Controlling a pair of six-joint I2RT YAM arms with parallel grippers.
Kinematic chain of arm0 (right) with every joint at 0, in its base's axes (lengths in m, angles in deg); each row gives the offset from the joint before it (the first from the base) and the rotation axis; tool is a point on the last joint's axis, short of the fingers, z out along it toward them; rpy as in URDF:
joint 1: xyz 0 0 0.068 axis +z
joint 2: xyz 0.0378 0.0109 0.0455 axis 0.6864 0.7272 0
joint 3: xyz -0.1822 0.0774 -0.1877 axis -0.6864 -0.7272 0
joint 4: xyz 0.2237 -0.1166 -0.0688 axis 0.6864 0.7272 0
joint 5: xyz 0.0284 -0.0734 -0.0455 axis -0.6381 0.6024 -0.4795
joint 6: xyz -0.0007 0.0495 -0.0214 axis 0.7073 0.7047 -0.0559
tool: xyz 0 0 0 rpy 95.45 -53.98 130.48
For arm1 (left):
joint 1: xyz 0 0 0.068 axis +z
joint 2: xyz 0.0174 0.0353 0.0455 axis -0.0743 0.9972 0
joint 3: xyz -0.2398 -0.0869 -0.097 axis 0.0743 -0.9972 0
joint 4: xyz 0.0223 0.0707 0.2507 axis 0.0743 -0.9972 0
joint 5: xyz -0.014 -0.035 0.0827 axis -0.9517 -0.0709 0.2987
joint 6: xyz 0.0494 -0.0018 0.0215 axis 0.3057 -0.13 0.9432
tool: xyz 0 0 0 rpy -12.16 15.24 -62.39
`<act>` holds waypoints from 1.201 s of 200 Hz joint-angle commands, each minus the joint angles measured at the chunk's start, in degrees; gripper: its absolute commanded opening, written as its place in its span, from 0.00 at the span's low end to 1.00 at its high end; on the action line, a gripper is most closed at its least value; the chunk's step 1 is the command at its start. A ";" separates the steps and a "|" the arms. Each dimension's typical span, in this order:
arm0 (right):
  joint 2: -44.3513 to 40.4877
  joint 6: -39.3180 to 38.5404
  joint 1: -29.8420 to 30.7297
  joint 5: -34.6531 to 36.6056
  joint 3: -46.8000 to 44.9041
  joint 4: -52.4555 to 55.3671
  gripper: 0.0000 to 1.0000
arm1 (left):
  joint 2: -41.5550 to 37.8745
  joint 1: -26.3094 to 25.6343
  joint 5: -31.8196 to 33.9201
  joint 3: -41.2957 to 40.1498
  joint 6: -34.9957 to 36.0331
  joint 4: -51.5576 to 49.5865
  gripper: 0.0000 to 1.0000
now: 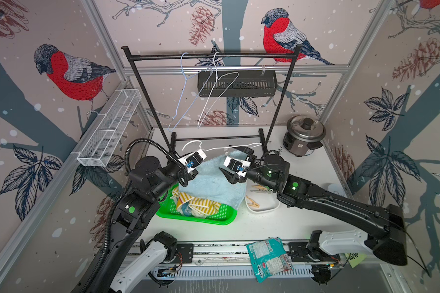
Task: Remove the clothespins securing towels to the hanger
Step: Remove the clothespin from the hanger.
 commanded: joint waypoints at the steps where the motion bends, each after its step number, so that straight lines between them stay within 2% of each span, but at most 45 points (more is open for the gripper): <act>1: 1.60 2.61 -0.26 0.10 1.62 -2.27 0.93 | -0.20 0.08 -1.03 0.45 0.33 1.13 0.00; 30: 2.17 2.74 -0.64 -4.56 3.33 1.23 0.91 | -0.14 0.12 -0.55 0.25 0.28 1.22 0.00; 60: 0.36 1.23 -1.20 -11.00 3.63 5.97 0.81 | -0.08 0.12 0.37 0.09 0.25 1.31 0.00; 80: -0.75 0.28 -1.38 -12.78 3.89 8.40 0.74 | 0.06 0.09 0.47 0.07 0.07 1.40 0.00; 126: -1.36 -2.82 -1.81 -12.20 5.02 12.76 0.70 | 0.40 0.12 0.32 0.07 -0.02 1.50 0.00; 144: -0.57 -5.10 -1.68 -12.55 6.39 14.40 0.66 | 0.33 0.14 0.16 0.14 -0.04 1.50 0.00; 172: 0.74 -8.87 -1.56 -10.16 8.23 16.71 0.60 | 0.37 0.16 0.12 0.16 -0.10 1.54 0.00; 240: 3.36 -16.88 -0.61 -6.03 11.50 21.15 0.53 | 0.74 0.08 -0.06 0.27 -0.06 1.59 0.00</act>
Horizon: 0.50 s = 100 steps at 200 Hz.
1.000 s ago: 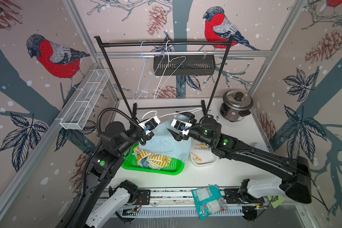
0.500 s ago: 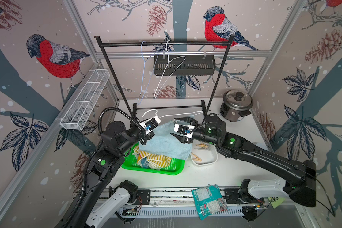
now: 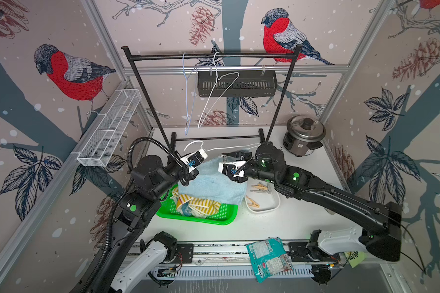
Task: Remove the clothespins securing towels to the hanger
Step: Remove the clothespin from the hanger.
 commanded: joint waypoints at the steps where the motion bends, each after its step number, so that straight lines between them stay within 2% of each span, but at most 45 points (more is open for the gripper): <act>1: 0.57 -4.35 0.47 2.29 0.95 1.88 0.53 | -0.10 0.11 -0.13 0.32 0.07 2.31 0.00; 100: 0.55 -8.80 1.36 5.98 1.68 1.76 0.37 | -0.04 0.09 0.02 0.33 0.00 2.37 0.00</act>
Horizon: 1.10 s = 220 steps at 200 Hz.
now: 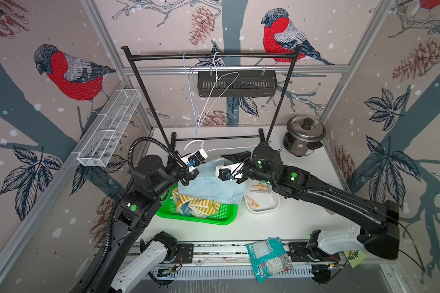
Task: Remove the clothespins securing towels to the hanger
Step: Remove the clothespin from the hanger.
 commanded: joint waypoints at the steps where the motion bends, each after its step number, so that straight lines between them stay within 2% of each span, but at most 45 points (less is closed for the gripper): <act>1: -0.30 -0.34 0.18 0.91 0.28 -0.47 0.37 | -0.04 0.07 0.01 0.27 0.00 2.52 0.00; 45: -0.57 -0.56 0.47 0.78 0.49 -1.33 0.26 | 0.10 0.06 -0.07 0.23 -0.08 2.40 0.00; 86: -0.87 0.00 0.77 0.63 1.01 -1.81 0.11 | 0.55 0.07 -0.17 0.05 -0.17 2.19 0.00; 129: -1.67 2.42 0.88 -0.31 0.96 -3.58 0.08 | 0.71 0.05 -0.02 -0.62 -0.42 2.21 0.00; 178: -3.29 8.36 0.80 -3.79 1.57 -4.75 0.08 | 1.09 0.12 0.10 -1.61 -0.92 2.02 0.00; 220: -6.15 14.13 1.10 -3.46 0.35 -2.40 0.07 | 1.05 0.07 1.77 -2.12 -1.73 2.86 0.00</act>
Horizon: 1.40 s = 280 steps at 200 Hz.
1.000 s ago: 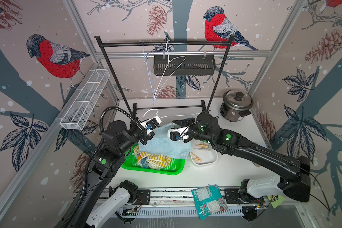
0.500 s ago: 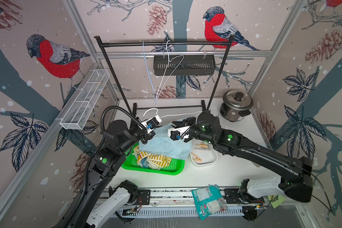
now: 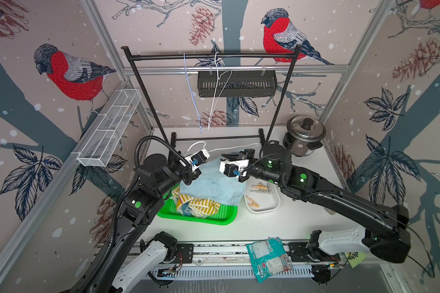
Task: Remove the clothespins securing towels to the hanger
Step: Remove the clothespin from the hanger, then place the clothespin in the storage box.
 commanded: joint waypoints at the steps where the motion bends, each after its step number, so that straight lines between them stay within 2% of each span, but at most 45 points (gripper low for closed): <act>1: -2.79 5.82 0.31 -0.61 -1.07 -0.05 0.07 | -0.13 0.10 1.77 -0.22 -0.65 2.74 0.00; 23: -7.65 11.02 0.92 2.29 -4.31 2.25 0.07 | -0.48 0.11 3.33 -0.50 -1.01 2.81 0.00; 63: -16.10 26.17 1.20 10.34 -10.18 10.35 0.07 | -3.01 0.07 6.23 -1.71 -2.14 2.93 0.00; 101: -23.77 39.62 -0.34 14.50 -21.02 10.30 0.09 | -4.95 0.13 9.48 -2.44 -4.15 3.16 0.00; 123: -25.94 43.93 -5.13 11.52 -28.91 8.24 0.09 | -5.94 0.08 9.93 -2.44 -4.26 3.11 0.00; 148: -24.85 44.61 -13.41 5.40 -35.36 5.02 0.09 | -6.50 0.13 9.64 -2.44 -4.04 2.56 0.00; 184: -19.20 44.72 -20.43 -1.71 -38.65 2.32 0.11 | -6.99 0.13 9.35 -2.44 -3.99 1.58 0.00; 203: -15.80 46.00 -22.17 -3.63 -39.30 1.47 0.11 | -7.01 0.05 9.28 -2.44 -3.87 1.82 0.00; 237: -11.27 47.37 -23.06 -6.38 -39.91 -0.96 0.23 | -6.28 0.06 8.61 -2.44 -3.57 1.87 0.00; 280: -11.64 47.40 -24.18 -5.17 -39.74 -0.92 0.56 | -6.26 0.08 8.15 -2.44 -3.14 1.85 0.00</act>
